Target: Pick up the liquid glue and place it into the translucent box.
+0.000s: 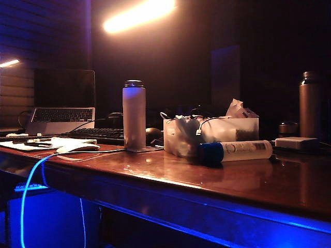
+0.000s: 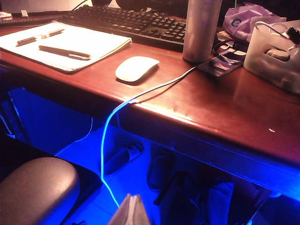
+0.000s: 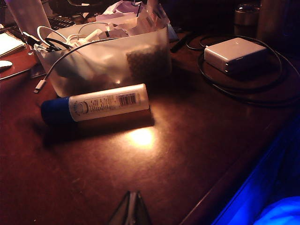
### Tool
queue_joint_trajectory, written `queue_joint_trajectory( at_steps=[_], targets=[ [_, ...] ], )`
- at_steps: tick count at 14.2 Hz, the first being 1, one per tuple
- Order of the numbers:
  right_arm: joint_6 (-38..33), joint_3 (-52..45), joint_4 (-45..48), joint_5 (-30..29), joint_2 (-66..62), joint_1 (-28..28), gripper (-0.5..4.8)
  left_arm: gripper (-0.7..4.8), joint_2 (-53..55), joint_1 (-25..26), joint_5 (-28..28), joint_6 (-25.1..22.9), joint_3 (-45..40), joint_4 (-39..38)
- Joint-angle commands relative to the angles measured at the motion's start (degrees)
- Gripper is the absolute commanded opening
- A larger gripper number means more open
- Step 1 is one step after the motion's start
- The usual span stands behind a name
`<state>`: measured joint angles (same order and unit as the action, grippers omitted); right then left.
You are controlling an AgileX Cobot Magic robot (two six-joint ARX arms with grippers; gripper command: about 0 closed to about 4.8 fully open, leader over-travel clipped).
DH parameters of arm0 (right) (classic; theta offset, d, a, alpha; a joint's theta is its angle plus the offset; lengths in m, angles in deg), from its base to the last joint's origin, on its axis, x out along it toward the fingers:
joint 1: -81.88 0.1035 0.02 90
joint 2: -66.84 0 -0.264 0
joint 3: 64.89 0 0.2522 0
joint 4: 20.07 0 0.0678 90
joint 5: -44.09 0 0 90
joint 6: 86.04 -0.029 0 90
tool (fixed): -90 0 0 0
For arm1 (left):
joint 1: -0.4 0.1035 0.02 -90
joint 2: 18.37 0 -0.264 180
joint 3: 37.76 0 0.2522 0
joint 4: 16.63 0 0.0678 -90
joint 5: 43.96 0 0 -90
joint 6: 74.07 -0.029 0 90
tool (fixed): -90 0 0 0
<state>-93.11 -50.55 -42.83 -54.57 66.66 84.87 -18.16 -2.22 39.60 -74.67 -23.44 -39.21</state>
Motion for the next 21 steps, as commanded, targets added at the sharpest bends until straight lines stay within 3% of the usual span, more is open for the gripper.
queue_joint_trajectory(
  at_steps=[1, 6, 9, 10, 13, 15, 17, 20, 21],
  targets=[
    [0.0, -0.2, 0.17, 0.0, 0.07, 0.02, -0.01, -0.05, -0.15, 0.04, 0.22, -0.44, -0.22, -0.94],
    [-1.62, -0.17, 0.81, -0.24, 0.07, 0.02, -0.01, -0.06, -0.15, 0.04, 0.22, 0.81, -0.2, -0.44],
    [-9.7, 3.41, 4.04, 3.63, 0.07, -0.02, -0.01, -0.06, -0.13, 0.04, 0.24, 17.16, 4.5, 2.19],
    [-11.06, 6.27, 5.53, 6.8, 0.07, -0.02, -0.01, -0.06, 0.26, 0.04, 0.55, 19.65, 8.28, 2.25],
    [-10.67, 17.27, 4.35, 11.76, -2.71, -0.07, -0.01, -0.06, 11.15, 0.04, 4.26, 18.12, 21.35, 2.75],
    [-8.41, 25.31, 4.44, 11.72, -11.02, -0.09, -0.01, -0.06, 27.69, 0.02, -2.01, 13.75, 34.45, 2.89],
    [-1.44, 33.14, 4.44, 11.52, -21.53, -0.09, -0.01, -0.06, 43.91, 0.0, -14.47, 8.13, 48.72, 0.55],
    [6.34, 43.74, 4.72, 9.79, -38.38, -0.09, -0.01, -0.06, 61.53, -1.75, -29.42, 5.25, 66.03, -4.94],
    [10.69, 47.63, 4.33, 7.67, -44.04, -0.07, -0.01, -0.06, 65.11, -2.97, -31.45, 4.79, 69.66, -7.32]
  ],
)
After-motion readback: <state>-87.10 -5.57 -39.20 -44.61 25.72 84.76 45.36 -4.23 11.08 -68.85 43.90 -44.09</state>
